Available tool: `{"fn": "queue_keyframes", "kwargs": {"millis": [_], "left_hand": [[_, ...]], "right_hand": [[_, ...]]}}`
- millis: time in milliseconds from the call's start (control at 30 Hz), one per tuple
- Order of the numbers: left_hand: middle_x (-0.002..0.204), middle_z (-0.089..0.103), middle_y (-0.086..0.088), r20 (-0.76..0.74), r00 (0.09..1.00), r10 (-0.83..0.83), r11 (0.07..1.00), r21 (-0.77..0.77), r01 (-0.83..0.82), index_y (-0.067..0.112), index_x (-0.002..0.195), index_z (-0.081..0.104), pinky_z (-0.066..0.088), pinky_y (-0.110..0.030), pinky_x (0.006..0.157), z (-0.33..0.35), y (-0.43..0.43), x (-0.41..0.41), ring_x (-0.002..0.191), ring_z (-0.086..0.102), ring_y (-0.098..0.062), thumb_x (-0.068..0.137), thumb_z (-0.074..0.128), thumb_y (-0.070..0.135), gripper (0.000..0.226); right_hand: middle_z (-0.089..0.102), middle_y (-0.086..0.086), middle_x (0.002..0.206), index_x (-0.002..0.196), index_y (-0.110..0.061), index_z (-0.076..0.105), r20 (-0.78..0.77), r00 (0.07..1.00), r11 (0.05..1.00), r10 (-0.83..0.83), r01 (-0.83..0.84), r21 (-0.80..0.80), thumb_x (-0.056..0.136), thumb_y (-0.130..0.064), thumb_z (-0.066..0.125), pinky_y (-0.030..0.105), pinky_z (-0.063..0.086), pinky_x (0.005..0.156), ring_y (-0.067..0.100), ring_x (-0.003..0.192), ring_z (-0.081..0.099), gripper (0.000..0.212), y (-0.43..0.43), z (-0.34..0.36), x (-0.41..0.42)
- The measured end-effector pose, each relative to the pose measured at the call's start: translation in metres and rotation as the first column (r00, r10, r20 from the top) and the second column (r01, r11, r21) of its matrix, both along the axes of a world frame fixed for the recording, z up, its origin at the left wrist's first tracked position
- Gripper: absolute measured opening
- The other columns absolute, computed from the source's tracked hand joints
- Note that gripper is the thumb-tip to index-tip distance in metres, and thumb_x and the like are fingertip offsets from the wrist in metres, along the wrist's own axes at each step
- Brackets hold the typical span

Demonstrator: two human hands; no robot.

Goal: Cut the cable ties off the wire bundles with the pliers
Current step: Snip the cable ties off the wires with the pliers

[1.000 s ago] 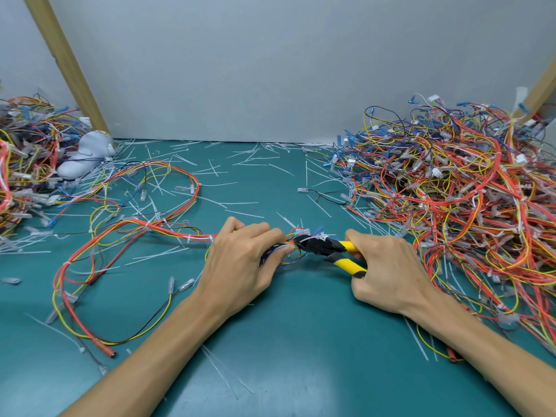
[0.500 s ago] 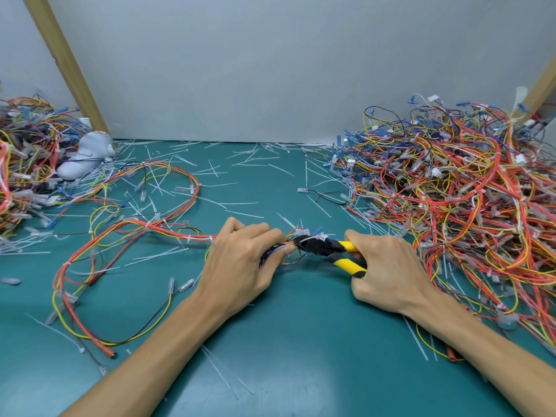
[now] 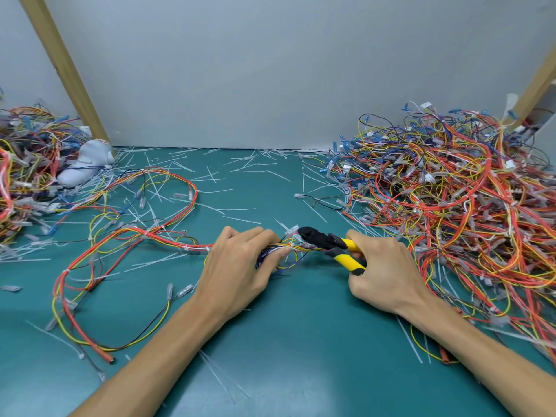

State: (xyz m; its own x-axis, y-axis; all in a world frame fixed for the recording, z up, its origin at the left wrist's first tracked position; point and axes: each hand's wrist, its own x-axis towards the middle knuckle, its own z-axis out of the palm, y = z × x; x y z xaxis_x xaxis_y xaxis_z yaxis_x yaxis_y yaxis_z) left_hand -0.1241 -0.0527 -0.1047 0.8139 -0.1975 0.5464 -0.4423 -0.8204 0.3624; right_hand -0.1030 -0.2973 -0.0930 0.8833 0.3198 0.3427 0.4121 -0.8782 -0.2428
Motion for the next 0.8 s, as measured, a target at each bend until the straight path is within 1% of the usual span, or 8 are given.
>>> {"fn": "queue_keyframes", "kwargs": {"millis": [67, 133, 233, 333, 400, 500, 633, 800], "left_hand": [[0.089, 0.065, 0.014, -0.062, 0.998, -0.009, 1.000, -0.009, 0.009, 0.028, 0.097, 0.064, 0.039, -0.030, 0.076, 0.000, 0.001, 0.000, 0.072, 0.049, -0.015, 0.094, 0.051, 0.052, 0.028], [0.104, 0.063, 0.014, -0.131, 0.989, -0.072, 0.997, -0.041, 0.067, 0.026, 0.116, 0.061, 0.039, -0.028, 0.088, 0.002, 0.002, 0.000, 0.092, 0.056, -0.012, 0.088, 0.056, 0.055, 0.040], [0.122, 0.054, 0.011, -0.150, 0.970, -0.191, 0.969, -0.190, 0.161, 0.022, 0.134, 0.049, 0.035, -0.018, 0.099, 0.016, 0.005, -0.002, 0.115, 0.050, -0.001, 0.088, 0.061, 0.049, 0.055], [0.119, 0.059, 0.007, -0.073, 0.987, -0.142, 0.925, -0.365, 0.106, 0.019, 0.128, 0.053, 0.042, -0.019, 0.094, 0.035, 0.016, 0.000, 0.110, 0.057, -0.004, 0.097, 0.045, 0.034, 0.035], [0.110, 0.064, 0.007, -0.103, 0.991, -0.085, 0.899, -0.437, 0.031, 0.019, 0.120, 0.057, 0.048, -0.026, 0.089, 0.045, 0.029, 0.004, 0.100, 0.063, -0.004, 0.101, 0.038, 0.030, 0.029], [0.097, 0.069, 0.009, -0.174, 0.984, -0.030, 0.908, -0.417, -0.047, 0.021, 0.110, 0.062, 0.051, -0.034, 0.085, 0.042, 0.045, 0.004, 0.090, 0.066, -0.002, 0.102, 0.041, 0.015, 0.023], [0.093, 0.069, 0.012, -0.211, 0.977, -0.006, 0.945, -0.322, -0.064, 0.022, 0.107, 0.063, 0.050, -0.030, 0.081, 0.025, 0.056, -0.006, 0.087, 0.065, -0.002, 0.099, 0.047, 0.009, 0.022], [0.099, 0.070, 0.016, -0.298, 0.951, -0.081, 0.968, -0.251, 0.004, 0.024, 0.109, 0.066, 0.046, -0.023, 0.087, 0.021, 0.058, -0.006, 0.097, 0.062, -0.002, 0.098, 0.046, 0.004, 0.030]], "right_hand": [[0.036, -0.010, 0.046, 0.066, -0.019, 0.035, 0.002, 1.000, 0.999, -0.009, 0.009, 0.046, 0.052, -0.021, 0.049, 0.028, 0.027, 0.042, 0.017, 0.046, 0.038, 0.020, -0.001, 0.000, 0.000], [0.034, -0.010, 0.044, 0.065, -0.020, 0.034, 0.008, 1.000, 0.998, -0.015, 0.014, 0.055, 0.053, -0.020, 0.051, 0.026, 0.021, 0.043, 0.011, 0.044, 0.036, 0.020, -0.001, 0.000, 0.000], [0.036, -0.008, 0.045, 0.066, -0.021, 0.035, 0.011, 1.000, 0.998, -0.017, 0.016, 0.055, 0.053, -0.021, 0.052, 0.026, 0.022, 0.042, 0.010, 0.044, 0.037, 0.021, -0.001, -0.001, 0.000], [0.042, -0.004, 0.047, 0.067, -0.019, 0.036, 0.021, 1.000, 0.997, -0.024, 0.022, 0.069, 0.054, -0.022, 0.052, 0.028, 0.031, 0.042, 0.017, 0.046, 0.042, 0.021, -0.003, -0.003, 0.000], [0.044, -0.002, 0.048, 0.068, -0.019, 0.035, 0.032, 0.999, 0.997, -0.026, 0.024, 0.079, 0.055, -0.022, 0.052, 0.027, 0.032, 0.043, 0.020, 0.047, 0.042, 0.021, -0.003, -0.003, 0.000], [0.043, -0.002, 0.048, 0.067, -0.020, 0.034, 0.035, 0.999, 0.995, -0.030, 0.027, 0.096, 0.057, -0.022, 0.051, 0.026, 0.027, 0.043, 0.019, 0.049, 0.042, 0.020, -0.002, -0.003, 0.001], [0.037, -0.005, 0.046, 0.066, -0.021, 0.034, 0.020, 1.000, 0.989, -0.023, 0.020, 0.145, 0.058, -0.020, 0.052, 0.028, 0.022, 0.044, 0.019, 0.047, 0.038, 0.019, -0.002, 0.000, -0.001], [0.032, -0.006, 0.049, 0.067, -0.020, 0.041, 0.017, 1.000, 0.970, -0.009, 0.004, 0.242, 0.059, -0.018, 0.051, 0.032, 0.023, 0.046, 0.022, 0.050, 0.031, 0.014, -0.002, 0.003, -0.001]]}}
